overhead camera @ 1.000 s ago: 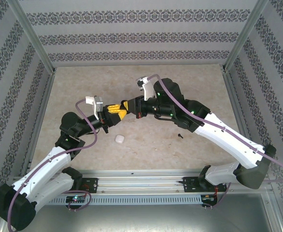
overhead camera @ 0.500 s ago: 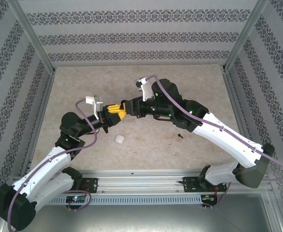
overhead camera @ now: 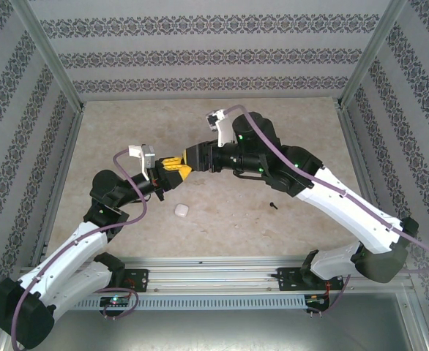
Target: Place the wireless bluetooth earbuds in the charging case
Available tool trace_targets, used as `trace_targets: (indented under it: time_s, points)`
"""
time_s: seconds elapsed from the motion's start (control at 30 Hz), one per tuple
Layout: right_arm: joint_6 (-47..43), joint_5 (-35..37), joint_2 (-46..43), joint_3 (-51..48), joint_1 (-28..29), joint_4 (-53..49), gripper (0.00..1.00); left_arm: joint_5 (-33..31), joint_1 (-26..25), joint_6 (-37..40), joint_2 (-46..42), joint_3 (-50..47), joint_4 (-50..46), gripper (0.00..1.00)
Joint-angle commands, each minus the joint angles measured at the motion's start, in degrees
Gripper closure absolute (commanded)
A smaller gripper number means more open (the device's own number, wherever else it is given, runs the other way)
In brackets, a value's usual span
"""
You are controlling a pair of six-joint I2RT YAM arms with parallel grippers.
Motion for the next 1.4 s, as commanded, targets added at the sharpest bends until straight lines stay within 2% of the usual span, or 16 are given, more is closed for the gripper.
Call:
trace_targets:
  time_s: [0.0, 0.17, 0.4, 0.57, 0.77, 1.17, 1.37]
  points:
    - [1.7, 1.1, -0.2, 2.6, 0.2, -0.9, 0.51, 0.1, 0.3, -0.4, -0.4, 2.8, 3.9, 1.0]
    - [4.9, 2.4, -1.6, 2.9, -0.5, -2.3, 0.5, 0.0, 0.3, -0.2, -0.2, 3.9, 3.5, 1.0]
    - [15.4, 3.5, -8.4, -5.8, -5.4, -2.8, 0.49, -0.1, 0.3, -0.2, 0.4, 5.8, 2.9, 1.0]
    - [23.3, -2.1, -11.8, -14.2, -6.9, 8.1, 0.45, 0.0, 0.3, -0.9, 0.8, 6.3, 3.4, 1.0]
    - [29.3, -8.1, -9.4, -15.6, -6.9, 16.2, 0.43, -0.1, 0.3, -1.0, 1.6, 7.1, 3.6, 1.0]
    - [39.1, -10.4, -6.9, -20.3, -6.9, 27.4, 0.43, -1.0, 0.3, -1.2, 2.2, 8.3, 4.3, 1.0]
    - [44.5, -12.2, -5.2, -22.3, -6.9, 34.3, 0.47, -1.6, 0.3, -1.2, 3.1, 8.7, 4.8, 1.0]
